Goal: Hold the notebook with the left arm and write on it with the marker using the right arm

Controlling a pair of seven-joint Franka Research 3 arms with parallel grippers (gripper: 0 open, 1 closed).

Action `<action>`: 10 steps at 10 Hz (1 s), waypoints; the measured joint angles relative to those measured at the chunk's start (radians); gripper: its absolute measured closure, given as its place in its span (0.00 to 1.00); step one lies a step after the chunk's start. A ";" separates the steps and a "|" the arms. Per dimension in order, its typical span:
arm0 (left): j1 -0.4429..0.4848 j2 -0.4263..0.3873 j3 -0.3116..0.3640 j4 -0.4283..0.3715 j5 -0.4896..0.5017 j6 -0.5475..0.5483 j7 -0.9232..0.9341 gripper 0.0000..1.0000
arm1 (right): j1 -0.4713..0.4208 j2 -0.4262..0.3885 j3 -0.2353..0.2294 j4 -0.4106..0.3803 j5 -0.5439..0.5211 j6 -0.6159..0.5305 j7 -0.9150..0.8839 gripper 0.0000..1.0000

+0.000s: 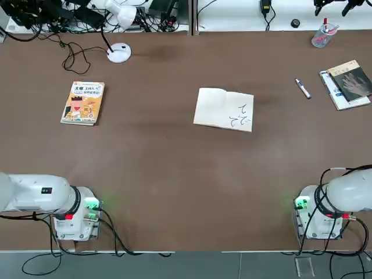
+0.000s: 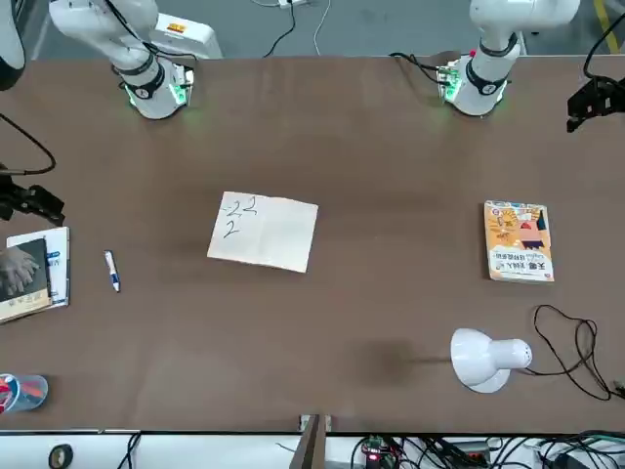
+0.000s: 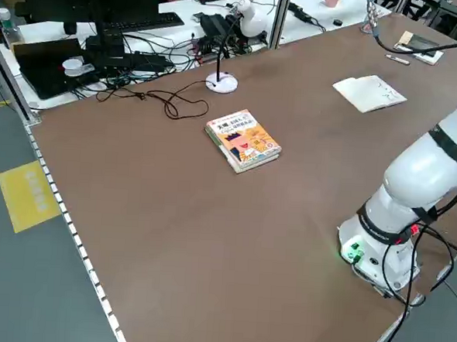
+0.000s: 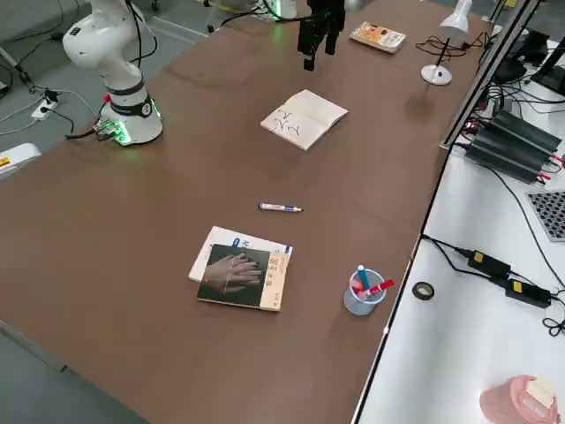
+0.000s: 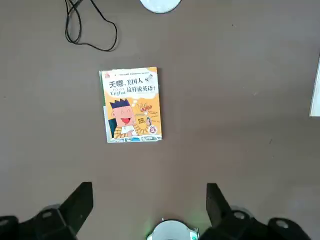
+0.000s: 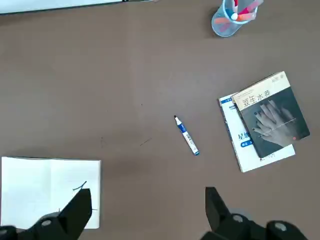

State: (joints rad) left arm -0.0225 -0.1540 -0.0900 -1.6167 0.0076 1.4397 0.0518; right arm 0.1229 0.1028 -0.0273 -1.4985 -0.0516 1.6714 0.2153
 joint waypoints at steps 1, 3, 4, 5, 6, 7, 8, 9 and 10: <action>0.000 0.006 0.000 0.008 0.000 -0.001 0.000 0.00 | 0.003 -0.002 0.000 0.000 0.000 0.000 0.004 0.00; 0.000 0.036 0.000 0.031 0.000 -0.001 0.000 0.00 | 0.004 -0.004 0.000 0.000 0.000 -0.001 0.008 0.00; 0.000 0.058 0.000 0.042 0.000 -0.001 0.000 0.00 | 0.004 -0.004 -0.001 0.000 0.000 -0.001 0.008 0.00; 0.000 0.081 0.000 0.050 0.000 0.001 0.000 0.00 | 0.004 -0.004 -0.001 0.000 0.000 -0.001 0.008 0.00; 0.000 0.101 0.000 0.057 0.000 0.004 0.000 0.00 | 0.004 -0.004 -0.001 0.000 0.000 -0.001 0.008 0.00; 0.000 0.118 0.000 0.065 0.000 0.007 0.001 0.00 | 0.004 -0.004 -0.001 0.000 0.000 -0.001 0.009 0.00; 0.000 0.130 0.000 0.073 0.000 0.009 0.001 0.00 | 0.004 -0.004 -0.001 0.000 0.000 -0.001 0.009 0.00; 0.000 0.135 0.000 0.080 0.000 0.009 0.001 0.00 | 0.004 -0.005 -0.001 0.000 0.000 -0.001 0.009 0.00; 0.000 0.136 0.000 0.084 0.000 0.009 0.001 0.00 | 0.004 -0.005 -0.001 0.000 0.000 -0.001 0.009 0.00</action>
State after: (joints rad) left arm -0.0221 -0.0175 -0.0900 -1.5322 0.0077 1.4487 0.0523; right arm 0.1267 0.0981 -0.0286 -1.4984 -0.0517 1.6700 0.2241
